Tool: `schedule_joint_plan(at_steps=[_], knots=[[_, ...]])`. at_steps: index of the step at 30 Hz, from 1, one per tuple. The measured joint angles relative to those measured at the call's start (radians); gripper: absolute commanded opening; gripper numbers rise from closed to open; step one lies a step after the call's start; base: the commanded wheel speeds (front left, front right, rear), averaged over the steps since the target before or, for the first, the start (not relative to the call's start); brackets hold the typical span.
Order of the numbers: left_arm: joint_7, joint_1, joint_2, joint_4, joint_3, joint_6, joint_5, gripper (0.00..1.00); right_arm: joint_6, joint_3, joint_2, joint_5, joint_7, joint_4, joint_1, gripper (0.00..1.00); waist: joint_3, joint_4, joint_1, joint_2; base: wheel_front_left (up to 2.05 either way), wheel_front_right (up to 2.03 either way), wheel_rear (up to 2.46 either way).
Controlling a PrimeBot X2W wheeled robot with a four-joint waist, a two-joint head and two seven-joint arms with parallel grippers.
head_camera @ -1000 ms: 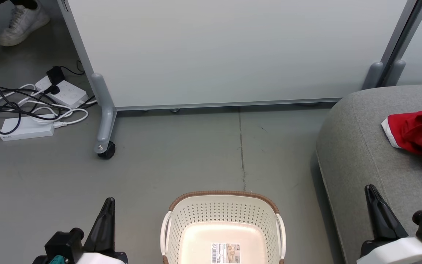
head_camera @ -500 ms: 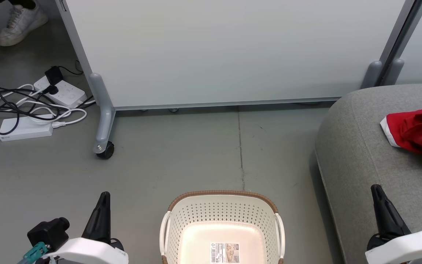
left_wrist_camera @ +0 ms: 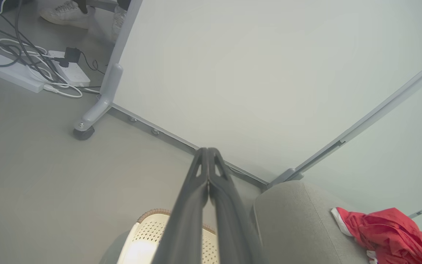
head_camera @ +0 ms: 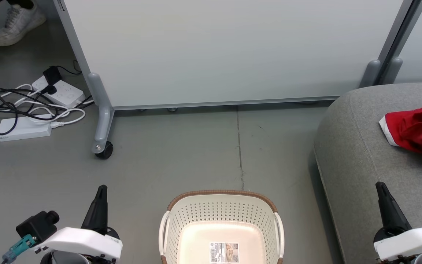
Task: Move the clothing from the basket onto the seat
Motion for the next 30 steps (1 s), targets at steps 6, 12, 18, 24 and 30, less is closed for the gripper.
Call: schedule_joint_plan(at_steps=[6,12,18,24,30], knots=[[0.019,-0.012,-0.009,0.013,0.021,-0.021,-0.067,0.0,0.0,-0.015,-0.001,0.083,0.008,0.017,-0.017,0.0,0.001,-0.002,0.0,0.0,0.0,0.0,0.0],[0.038,-0.029,-0.025,0.025,0.043,-0.043,-0.142,0.0,0.0,-0.024,-0.002,0.172,0.017,0.04,-0.028,0.0,0.002,-0.004,0.0,0.0,0.0,0.0,0.0],[0.053,-0.048,-0.035,0.037,0.062,-0.059,-0.2,0.0,0.0,-0.034,-0.002,0.244,0.026,0.06,-0.042,0.0,0.003,-0.006,0.0,0.0,0.0,0.0,0.0],[0.07,-0.053,-0.044,0.048,0.078,-0.076,-0.255,0.0,0.0,-0.047,-0.002,0.312,0.035,0.073,-0.059,0.0,0.004,-0.008,0.0,0.0,0.0,0.0,0.0],[0.08,-0.069,-0.057,0.056,0.095,-0.088,-0.309,0.0,0.0,-0.055,-0.002,0.374,0.044,0.092,-0.065,0.0,0.005,-0.01,0.0,0.0,0.0,0.0,0.0]])
